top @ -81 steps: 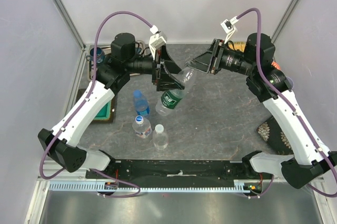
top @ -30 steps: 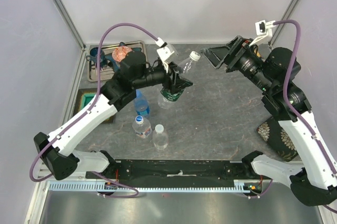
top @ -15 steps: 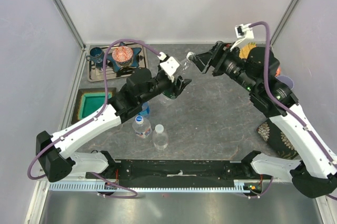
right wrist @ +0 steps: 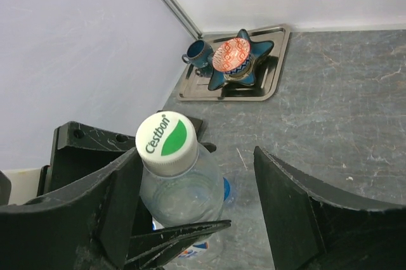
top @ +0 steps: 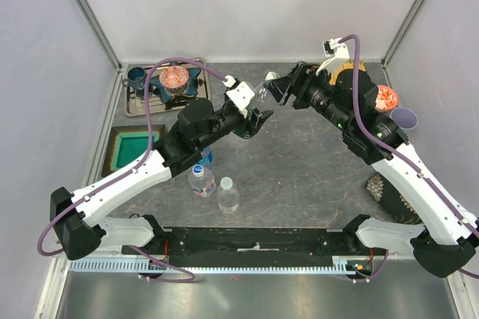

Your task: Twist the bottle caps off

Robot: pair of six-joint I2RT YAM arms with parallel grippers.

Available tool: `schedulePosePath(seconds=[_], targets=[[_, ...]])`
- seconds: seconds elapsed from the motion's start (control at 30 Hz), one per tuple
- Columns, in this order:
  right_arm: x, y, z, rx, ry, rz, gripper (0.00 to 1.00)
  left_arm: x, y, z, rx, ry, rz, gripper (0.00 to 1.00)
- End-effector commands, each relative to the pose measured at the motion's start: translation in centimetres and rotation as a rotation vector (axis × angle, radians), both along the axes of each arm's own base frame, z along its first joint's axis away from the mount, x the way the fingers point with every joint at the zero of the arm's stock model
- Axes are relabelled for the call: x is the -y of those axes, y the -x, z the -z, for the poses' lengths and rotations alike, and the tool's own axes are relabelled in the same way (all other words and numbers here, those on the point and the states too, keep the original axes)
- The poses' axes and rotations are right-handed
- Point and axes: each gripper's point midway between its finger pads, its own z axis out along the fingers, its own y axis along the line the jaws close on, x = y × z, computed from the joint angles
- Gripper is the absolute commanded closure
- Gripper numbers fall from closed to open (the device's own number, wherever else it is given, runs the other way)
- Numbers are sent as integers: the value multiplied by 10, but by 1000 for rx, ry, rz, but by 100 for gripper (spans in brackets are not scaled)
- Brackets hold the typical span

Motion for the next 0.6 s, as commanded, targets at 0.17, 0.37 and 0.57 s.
schedulePosePath(seconds=[0.17, 0.37, 0.57], targets=[[2, -7, -29, 93, -86, 37, 24, 0, 3, -19, 81, 31, 5, 67], [-6, -11, -24, 81, -91, 18, 32, 0, 3, -18, 81, 31, 5, 67], [-10, -14, -16, 71, -86, 9, 51, 0, 3, -17, 81, 31, 3, 67]])
